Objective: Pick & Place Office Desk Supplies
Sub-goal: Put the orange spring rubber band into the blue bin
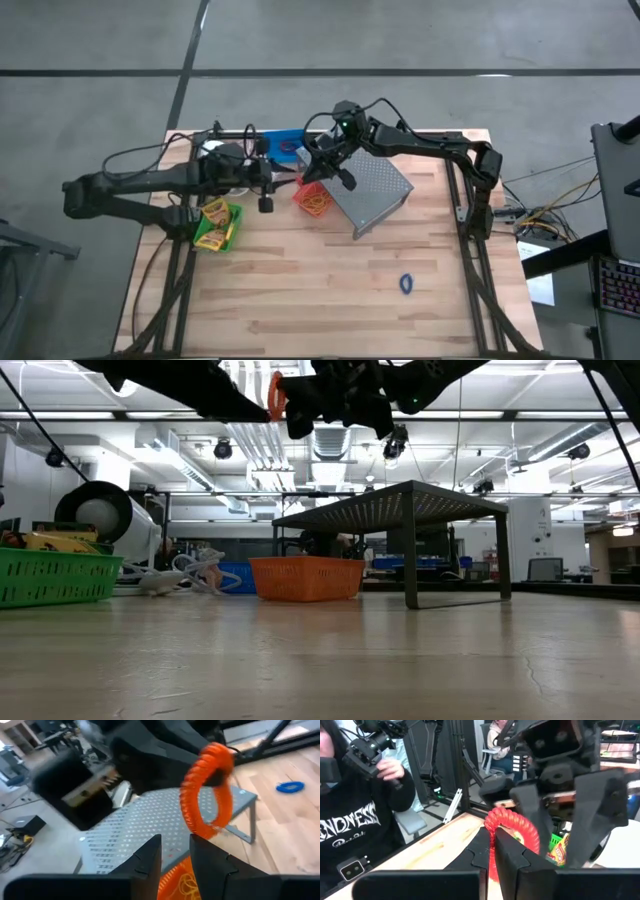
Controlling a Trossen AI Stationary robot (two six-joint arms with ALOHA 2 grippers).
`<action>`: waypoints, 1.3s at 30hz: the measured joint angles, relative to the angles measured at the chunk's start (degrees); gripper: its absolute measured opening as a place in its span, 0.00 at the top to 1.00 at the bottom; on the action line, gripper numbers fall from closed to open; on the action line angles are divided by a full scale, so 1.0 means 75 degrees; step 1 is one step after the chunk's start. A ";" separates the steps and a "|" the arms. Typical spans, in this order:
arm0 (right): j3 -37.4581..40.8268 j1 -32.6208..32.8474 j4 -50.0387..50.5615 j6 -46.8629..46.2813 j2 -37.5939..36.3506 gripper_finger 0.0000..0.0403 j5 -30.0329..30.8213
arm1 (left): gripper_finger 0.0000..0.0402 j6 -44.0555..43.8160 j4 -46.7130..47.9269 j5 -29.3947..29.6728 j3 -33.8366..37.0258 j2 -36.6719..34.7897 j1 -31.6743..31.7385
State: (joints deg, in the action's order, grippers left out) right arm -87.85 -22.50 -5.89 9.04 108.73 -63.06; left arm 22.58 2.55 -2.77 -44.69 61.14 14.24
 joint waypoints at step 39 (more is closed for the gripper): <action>0.0000 -0.0029 0.0370 0.0256 0.0000 0.97 0.0025 | 0.74 -0.0298 0.0304 -0.1849 -0.0003 -0.0090 -0.0055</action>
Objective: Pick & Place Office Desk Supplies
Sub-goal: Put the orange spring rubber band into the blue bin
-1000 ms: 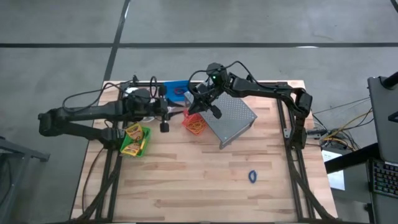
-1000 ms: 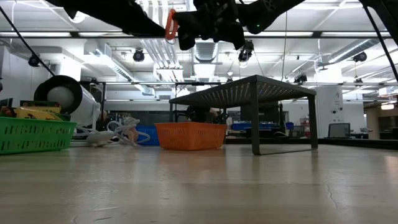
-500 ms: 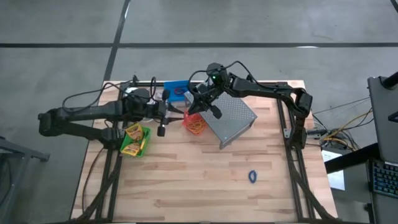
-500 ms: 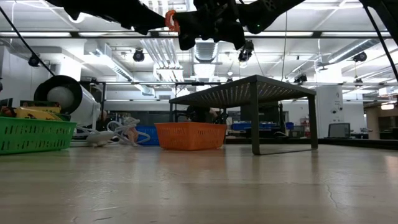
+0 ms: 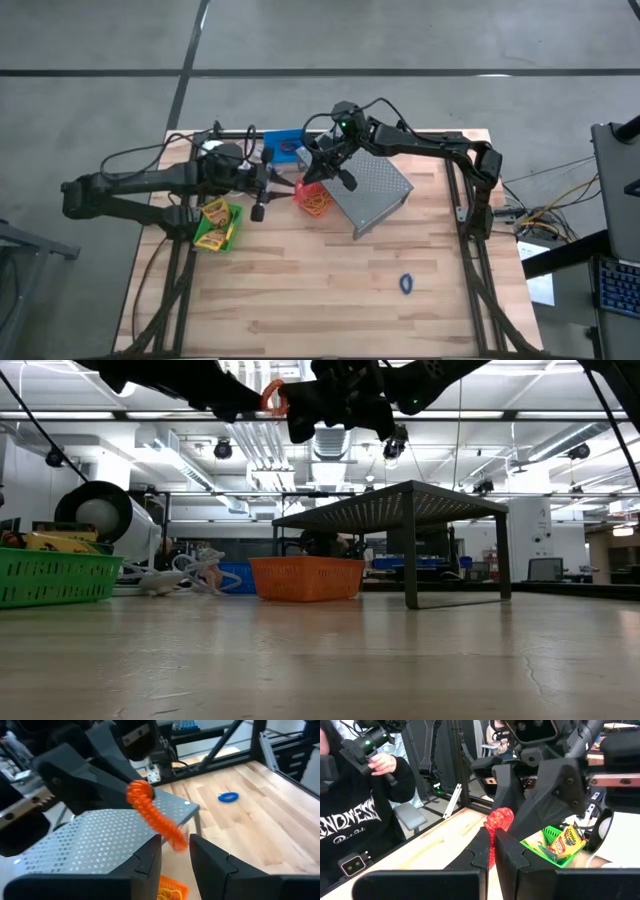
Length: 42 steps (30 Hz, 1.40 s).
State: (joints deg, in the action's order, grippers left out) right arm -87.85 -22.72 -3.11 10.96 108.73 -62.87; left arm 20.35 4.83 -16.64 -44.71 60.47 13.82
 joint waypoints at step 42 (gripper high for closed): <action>0.0001 0.0181 -0.0115 0.0685 0.0003 0.97 0.0437 | 0.88 0.0025 -0.0506 -0.0129 0.0006 0.0006 0.0006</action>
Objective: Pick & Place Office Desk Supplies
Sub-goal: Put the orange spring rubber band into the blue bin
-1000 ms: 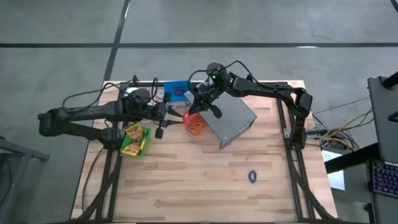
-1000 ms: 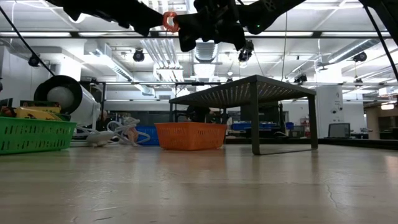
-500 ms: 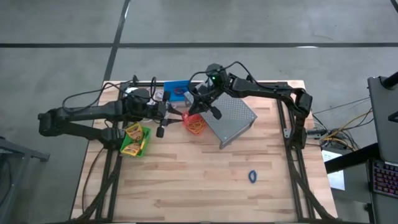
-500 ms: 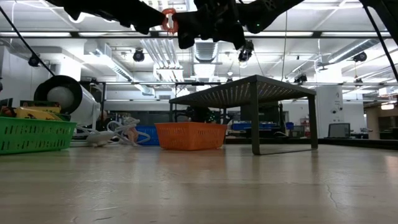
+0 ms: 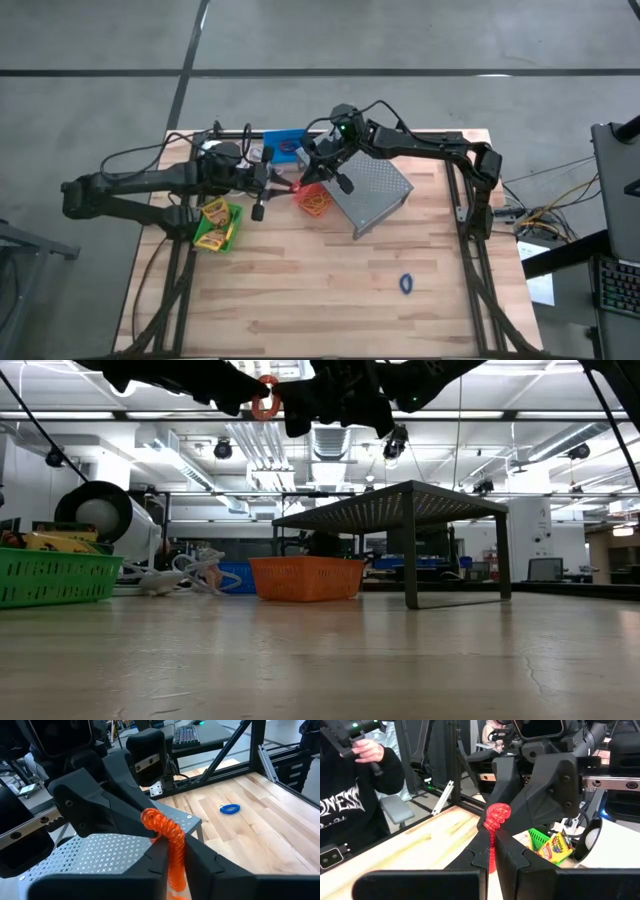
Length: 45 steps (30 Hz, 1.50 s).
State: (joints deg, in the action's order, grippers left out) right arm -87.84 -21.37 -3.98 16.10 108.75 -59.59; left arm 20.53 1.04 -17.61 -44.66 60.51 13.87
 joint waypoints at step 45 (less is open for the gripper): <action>-0.0001 0.0000 0.0048 -0.0780 -0.0016 0.51 -0.0041 | 0.94 0.0029 0.0085 0.0387 0.0000 0.0000 -0.0003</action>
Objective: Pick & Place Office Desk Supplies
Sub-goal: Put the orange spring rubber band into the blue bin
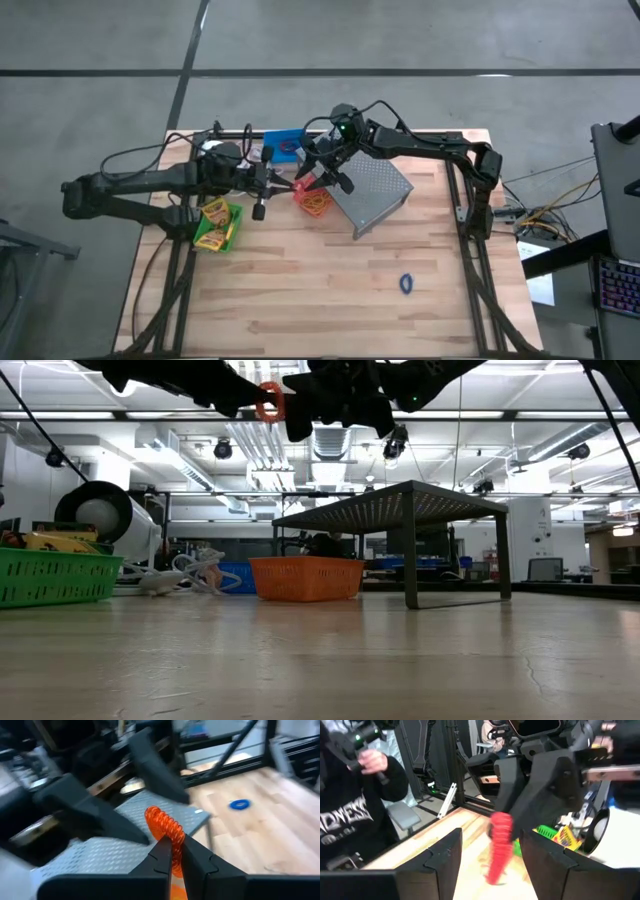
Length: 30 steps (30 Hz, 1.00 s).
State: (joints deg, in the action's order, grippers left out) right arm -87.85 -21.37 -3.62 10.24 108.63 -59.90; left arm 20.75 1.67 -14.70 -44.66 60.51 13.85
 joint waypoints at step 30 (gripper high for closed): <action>0.0007 -0.1296 0.1582 -0.0313 -0.0036 0.50 -0.0431 | 0.94 0.0259 0.0467 0.4611 0.0000 -0.0612 0.0075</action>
State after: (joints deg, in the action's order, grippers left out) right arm -87.80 -31.08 8.25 7.90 108.36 -63.13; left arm 22.70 5.18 19.88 -44.66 55.92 14.41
